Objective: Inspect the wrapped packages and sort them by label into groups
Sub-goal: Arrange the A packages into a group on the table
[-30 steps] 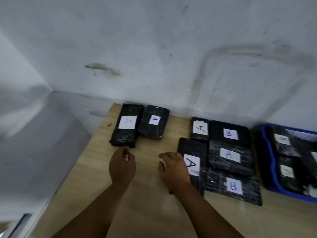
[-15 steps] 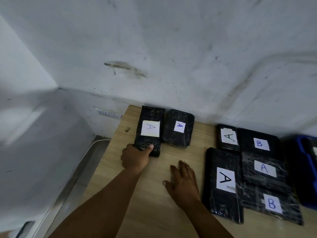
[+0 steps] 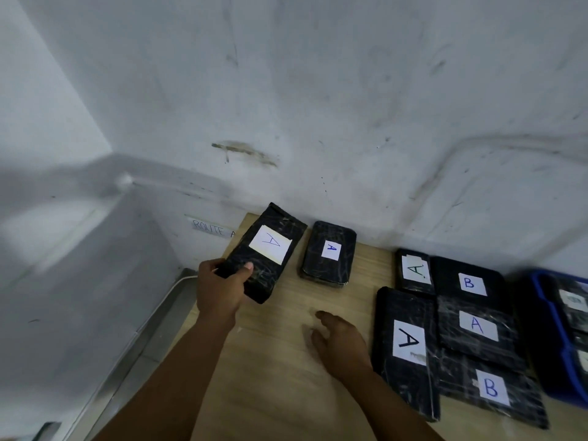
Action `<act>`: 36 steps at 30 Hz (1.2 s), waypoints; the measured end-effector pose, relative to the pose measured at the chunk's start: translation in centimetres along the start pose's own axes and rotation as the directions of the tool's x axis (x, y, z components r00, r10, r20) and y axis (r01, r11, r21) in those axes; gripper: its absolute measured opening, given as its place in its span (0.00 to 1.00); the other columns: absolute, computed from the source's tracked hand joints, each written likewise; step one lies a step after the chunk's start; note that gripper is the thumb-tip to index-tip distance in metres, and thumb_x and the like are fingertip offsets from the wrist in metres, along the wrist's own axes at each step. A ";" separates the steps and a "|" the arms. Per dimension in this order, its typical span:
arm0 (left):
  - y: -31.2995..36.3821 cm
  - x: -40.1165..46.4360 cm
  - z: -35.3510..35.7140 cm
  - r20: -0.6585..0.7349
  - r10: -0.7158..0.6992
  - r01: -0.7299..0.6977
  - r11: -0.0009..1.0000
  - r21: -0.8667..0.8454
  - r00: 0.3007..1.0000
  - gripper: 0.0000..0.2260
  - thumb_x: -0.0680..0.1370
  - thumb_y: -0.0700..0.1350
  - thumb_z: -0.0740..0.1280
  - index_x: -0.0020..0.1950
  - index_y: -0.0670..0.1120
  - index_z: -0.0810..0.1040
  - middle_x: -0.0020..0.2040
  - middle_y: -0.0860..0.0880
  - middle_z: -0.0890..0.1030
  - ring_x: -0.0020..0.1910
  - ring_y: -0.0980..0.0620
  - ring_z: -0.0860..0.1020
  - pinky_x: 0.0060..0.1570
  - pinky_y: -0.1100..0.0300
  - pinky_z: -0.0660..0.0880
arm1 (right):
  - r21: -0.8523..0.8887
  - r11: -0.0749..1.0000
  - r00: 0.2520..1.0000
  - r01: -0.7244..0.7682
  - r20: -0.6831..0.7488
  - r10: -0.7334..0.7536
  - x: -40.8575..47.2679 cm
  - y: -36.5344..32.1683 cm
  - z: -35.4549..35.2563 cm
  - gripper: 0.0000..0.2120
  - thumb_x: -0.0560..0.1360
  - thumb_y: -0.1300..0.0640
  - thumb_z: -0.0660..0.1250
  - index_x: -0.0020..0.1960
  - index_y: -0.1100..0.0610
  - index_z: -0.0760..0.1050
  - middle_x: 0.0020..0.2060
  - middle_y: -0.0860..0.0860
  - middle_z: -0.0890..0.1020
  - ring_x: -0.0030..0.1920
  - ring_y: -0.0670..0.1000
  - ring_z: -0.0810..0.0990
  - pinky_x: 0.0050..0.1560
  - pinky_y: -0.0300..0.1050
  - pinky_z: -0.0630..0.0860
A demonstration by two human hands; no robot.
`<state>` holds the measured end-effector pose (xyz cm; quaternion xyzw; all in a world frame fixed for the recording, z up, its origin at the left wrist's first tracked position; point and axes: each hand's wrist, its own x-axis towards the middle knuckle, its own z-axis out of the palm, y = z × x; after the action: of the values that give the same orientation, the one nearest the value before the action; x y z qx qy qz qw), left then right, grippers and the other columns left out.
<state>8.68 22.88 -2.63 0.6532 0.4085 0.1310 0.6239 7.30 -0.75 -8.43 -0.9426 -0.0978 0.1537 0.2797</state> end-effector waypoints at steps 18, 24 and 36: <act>9.9 -15.5 5.1 0.520 0.162 -0.010 0.959 -0.283 0.839 0.12 0.78 0.49 0.73 0.58 0.46 0.81 0.51 0.49 0.87 0.42 0.57 0.86 0.33 0.65 0.79 | 0.922 0.353 0.982 0.157 -0.184 0.042 -6.9 -4.9 -16.6 0.17 0.81 0.61 0.69 0.69 0.56 0.77 0.53 0.53 0.89 0.54 0.51 0.88 0.51 0.41 0.83; 9.7 -16.4 6.4 0.560 0.173 0.007 0.952 -0.305 0.810 0.08 0.76 0.43 0.74 0.55 0.44 0.85 0.51 0.44 0.88 0.52 0.43 0.86 0.46 0.52 0.81 | 0.925 0.370 0.991 0.088 -0.120 0.064 -7.7 -3.2 -18.4 0.17 0.80 0.57 0.72 0.67 0.53 0.78 0.52 0.50 0.89 0.54 0.51 0.88 0.58 0.52 0.83; 12.6 -18.4 8.5 0.671 0.155 -0.062 0.985 -0.161 0.725 0.15 0.76 0.50 0.75 0.59 0.44 0.84 0.51 0.45 0.88 0.50 0.45 0.87 0.55 0.46 0.82 | 0.925 0.329 0.971 0.192 -0.228 0.074 -8.1 -1.8 -21.4 0.15 0.81 0.55 0.71 0.66 0.60 0.79 0.54 0.57 0.88 0.56 0.57 0.87 0.58 0.54 0.83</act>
<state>7.51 5.42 13.67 0.6375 0.1033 -0.0555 0.7615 6.89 -12.07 11.51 -0.6131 0.0074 0.0618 0.7875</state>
